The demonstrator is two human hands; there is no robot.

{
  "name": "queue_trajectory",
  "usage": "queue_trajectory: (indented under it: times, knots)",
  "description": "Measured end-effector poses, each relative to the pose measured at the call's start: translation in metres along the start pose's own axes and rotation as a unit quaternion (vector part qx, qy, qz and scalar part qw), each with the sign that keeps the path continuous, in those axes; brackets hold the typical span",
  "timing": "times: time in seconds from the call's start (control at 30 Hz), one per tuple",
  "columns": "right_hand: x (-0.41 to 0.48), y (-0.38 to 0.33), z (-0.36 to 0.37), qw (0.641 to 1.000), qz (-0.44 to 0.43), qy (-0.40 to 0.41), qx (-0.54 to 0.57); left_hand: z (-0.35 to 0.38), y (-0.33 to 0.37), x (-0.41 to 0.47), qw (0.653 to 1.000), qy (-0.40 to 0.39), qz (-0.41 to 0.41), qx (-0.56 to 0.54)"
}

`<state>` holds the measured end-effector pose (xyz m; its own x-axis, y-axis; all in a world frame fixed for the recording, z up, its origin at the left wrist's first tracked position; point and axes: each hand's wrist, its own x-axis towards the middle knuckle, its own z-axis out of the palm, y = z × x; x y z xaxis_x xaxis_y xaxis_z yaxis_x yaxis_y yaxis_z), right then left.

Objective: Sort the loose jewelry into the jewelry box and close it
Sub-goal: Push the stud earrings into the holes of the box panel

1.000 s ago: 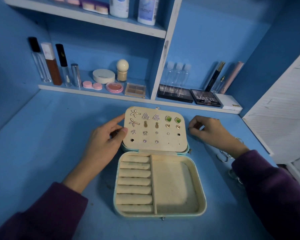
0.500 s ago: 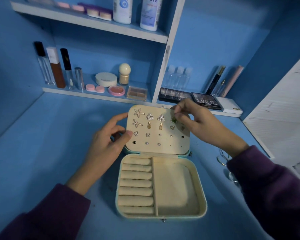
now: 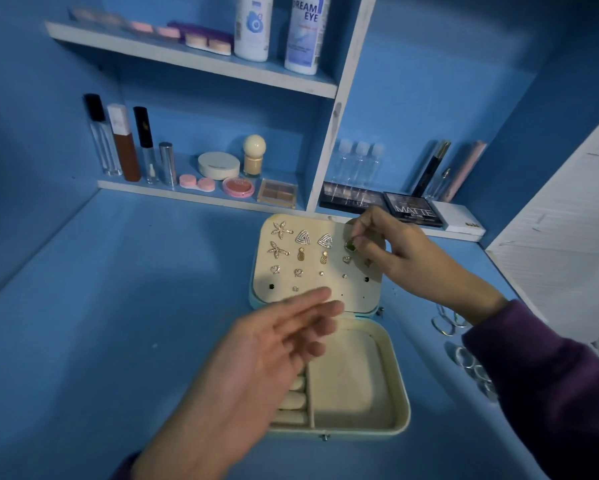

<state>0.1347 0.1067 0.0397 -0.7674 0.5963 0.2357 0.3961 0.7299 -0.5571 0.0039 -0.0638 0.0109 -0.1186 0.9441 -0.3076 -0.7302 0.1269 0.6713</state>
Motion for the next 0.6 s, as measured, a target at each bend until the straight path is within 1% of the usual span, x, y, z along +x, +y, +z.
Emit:
queue_trajectory:
  times: [0.07, 0.1, 0.17, 0.33, 0.6]
  knots:
    - [-0.001, -0.001, -0.001, 1.0, 0.001, 0.003, -0.001, 0.001, -0.002, 0.002, 0.988, 0.004, -0.091, -0.123]
    - [-0.002, -0.002, -0.001, 1.0, 0.0, 0.004, -0.001, 0.002, 0.0, 0.004, 0.98, 0.011, -0.115, -0.162]
    - [-0.004, -0.004, -0.002, 1.0, -0.002, 0.005, 0.0, 0.002, 0.0, 0.01, 0.97, 0.027, -0.134, -0.201]
    - [-0.008, -0.009, -0.004, 1.0, -0.006, 0.003, -0.01, -0.002, 0.001, 0.02, 0.964, 0.027, -0.147, -0.218]
    - [-0.016, -0.014, -0.009, 1.0, -0.007, 0.005, -0.017, -0.003, 0.003, 0.025, 0.964, 0.02, -0.143, -0.221]
